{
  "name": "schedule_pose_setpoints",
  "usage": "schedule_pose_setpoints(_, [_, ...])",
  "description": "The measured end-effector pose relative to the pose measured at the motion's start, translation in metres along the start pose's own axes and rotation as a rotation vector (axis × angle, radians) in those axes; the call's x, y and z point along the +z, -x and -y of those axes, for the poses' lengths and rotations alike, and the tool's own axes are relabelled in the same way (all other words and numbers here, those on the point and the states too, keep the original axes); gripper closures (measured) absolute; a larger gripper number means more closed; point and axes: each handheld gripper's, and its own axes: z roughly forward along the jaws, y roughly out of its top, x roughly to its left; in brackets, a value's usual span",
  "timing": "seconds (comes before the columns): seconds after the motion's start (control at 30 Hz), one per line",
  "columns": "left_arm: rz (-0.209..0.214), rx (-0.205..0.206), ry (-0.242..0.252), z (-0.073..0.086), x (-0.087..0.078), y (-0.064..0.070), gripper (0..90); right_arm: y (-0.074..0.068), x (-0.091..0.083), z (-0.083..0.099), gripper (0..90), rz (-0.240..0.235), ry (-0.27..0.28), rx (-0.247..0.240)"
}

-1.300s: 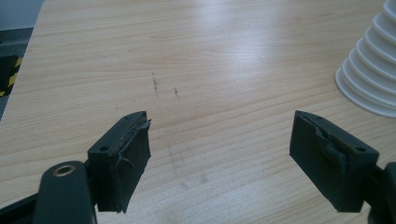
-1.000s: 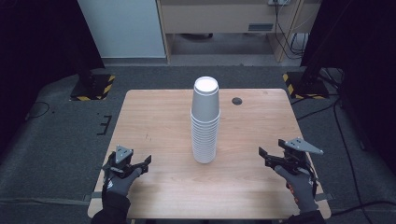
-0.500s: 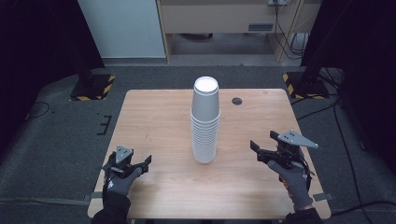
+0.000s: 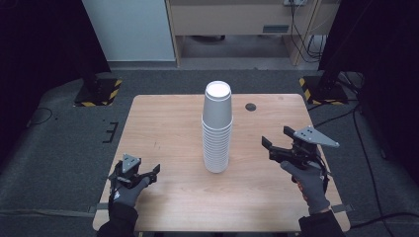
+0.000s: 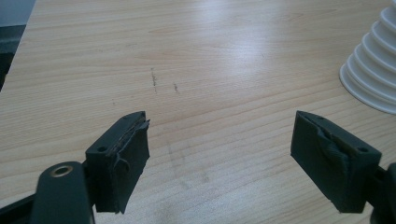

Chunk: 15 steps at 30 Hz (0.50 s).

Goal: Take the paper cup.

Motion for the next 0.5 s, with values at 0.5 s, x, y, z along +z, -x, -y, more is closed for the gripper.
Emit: schedule_pose_setpoints(0.5, [-0.001, 0.008, -0.007, 0.001, 0.002, 0.000, 18.2, -0.014, 0.002, -0.032, 13.5, -0.035, 0.060, -0.020])
